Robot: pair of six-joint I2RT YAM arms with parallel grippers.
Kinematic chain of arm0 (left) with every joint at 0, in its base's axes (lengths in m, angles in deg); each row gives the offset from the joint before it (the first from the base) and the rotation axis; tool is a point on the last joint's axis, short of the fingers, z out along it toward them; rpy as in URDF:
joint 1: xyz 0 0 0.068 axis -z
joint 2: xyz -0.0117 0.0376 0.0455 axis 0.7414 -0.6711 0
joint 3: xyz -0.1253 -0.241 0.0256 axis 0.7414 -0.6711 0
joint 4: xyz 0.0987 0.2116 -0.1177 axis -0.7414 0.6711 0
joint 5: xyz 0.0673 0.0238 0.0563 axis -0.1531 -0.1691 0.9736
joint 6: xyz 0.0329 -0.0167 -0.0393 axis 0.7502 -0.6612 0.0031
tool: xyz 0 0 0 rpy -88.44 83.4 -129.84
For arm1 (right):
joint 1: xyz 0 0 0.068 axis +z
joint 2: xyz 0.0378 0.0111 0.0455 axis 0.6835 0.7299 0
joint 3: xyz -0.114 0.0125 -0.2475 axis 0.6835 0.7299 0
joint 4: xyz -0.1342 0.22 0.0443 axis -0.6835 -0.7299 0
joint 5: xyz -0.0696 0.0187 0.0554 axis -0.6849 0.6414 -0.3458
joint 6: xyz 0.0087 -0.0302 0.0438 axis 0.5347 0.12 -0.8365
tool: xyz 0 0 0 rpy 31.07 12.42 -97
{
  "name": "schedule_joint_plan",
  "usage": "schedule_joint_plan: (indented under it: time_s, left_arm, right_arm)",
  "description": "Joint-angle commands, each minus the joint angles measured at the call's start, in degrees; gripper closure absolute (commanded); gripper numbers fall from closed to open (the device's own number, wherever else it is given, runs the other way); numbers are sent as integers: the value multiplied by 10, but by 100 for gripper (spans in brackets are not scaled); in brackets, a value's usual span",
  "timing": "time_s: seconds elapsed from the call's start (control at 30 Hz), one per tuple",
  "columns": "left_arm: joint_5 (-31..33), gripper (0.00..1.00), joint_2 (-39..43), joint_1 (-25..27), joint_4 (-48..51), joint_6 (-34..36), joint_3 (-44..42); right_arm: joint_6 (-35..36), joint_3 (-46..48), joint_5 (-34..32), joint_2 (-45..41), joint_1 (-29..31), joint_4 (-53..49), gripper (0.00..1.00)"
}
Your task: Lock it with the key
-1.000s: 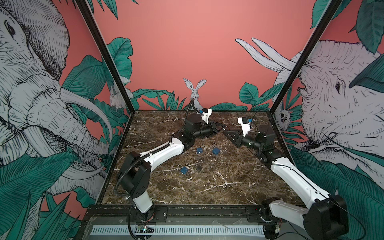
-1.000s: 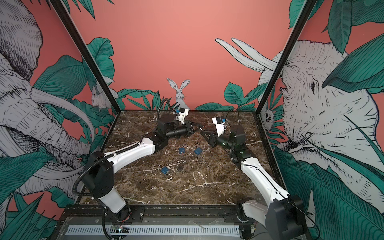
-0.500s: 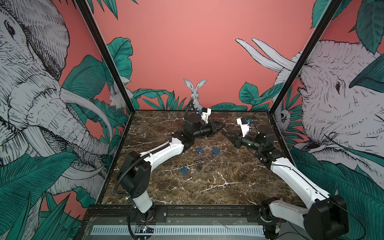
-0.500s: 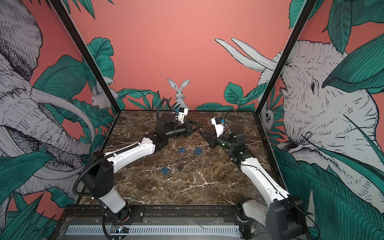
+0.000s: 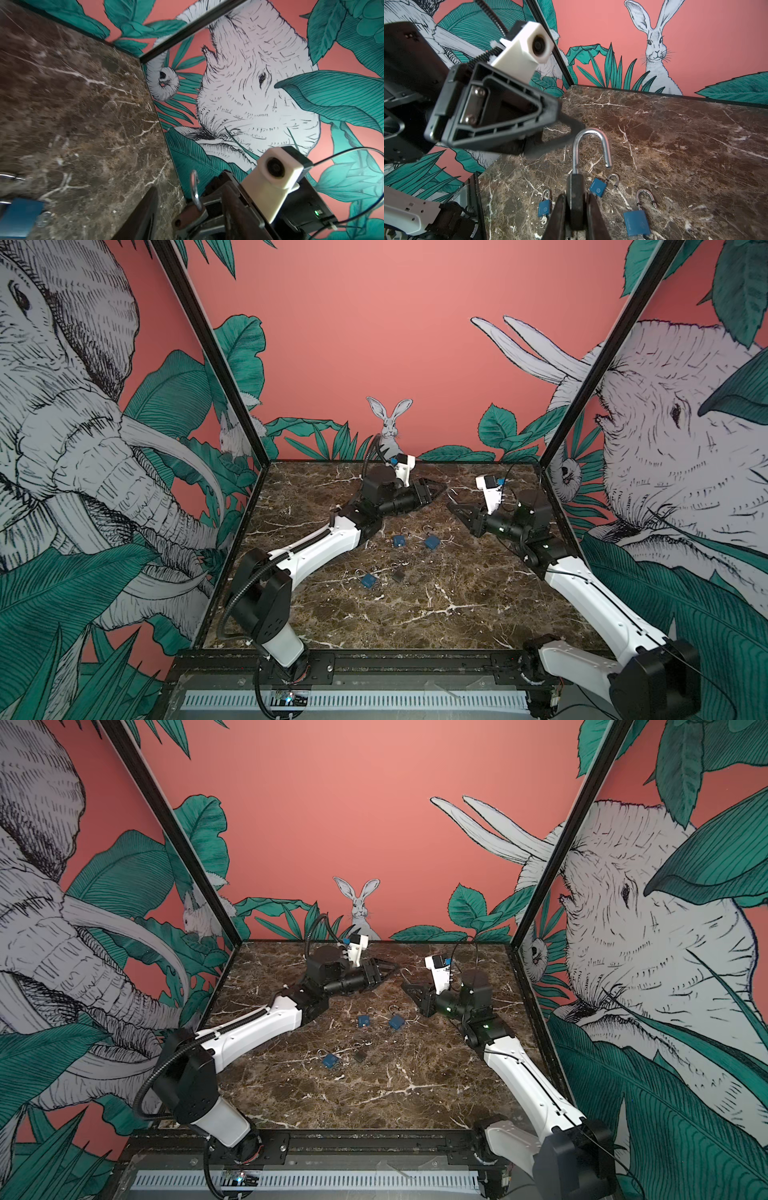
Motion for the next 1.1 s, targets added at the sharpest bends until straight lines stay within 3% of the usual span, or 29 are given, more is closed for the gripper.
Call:
schedule_joint_plan:
  time_s: [0.0, 0.2, 0.53, 0.67, 1.07]
  left_arm:
    - [24, 50, 63, -37, 49, 101, -6]
    - [-80, 59, 67, -43, 104, 270, 39]
    - [-226, 62, 26, -22, 217, 368, 91]
    - [-232, 63, 5, -4, 260, 399, 108]
    - [-240, 65, -25, -1, 237, 389, 107]
  right_arm:
    - [40, -38, -3, -21, 10, -67, 100]
    - [48, -39, 7, -29, 26, -110, 100]
    - [36, -49, 36, -9, 30, -116, 100]
    - [37, -58, 45, 0, 34, -116, 100]
    - [45, -71, 39, 15, 45, -129, 100]
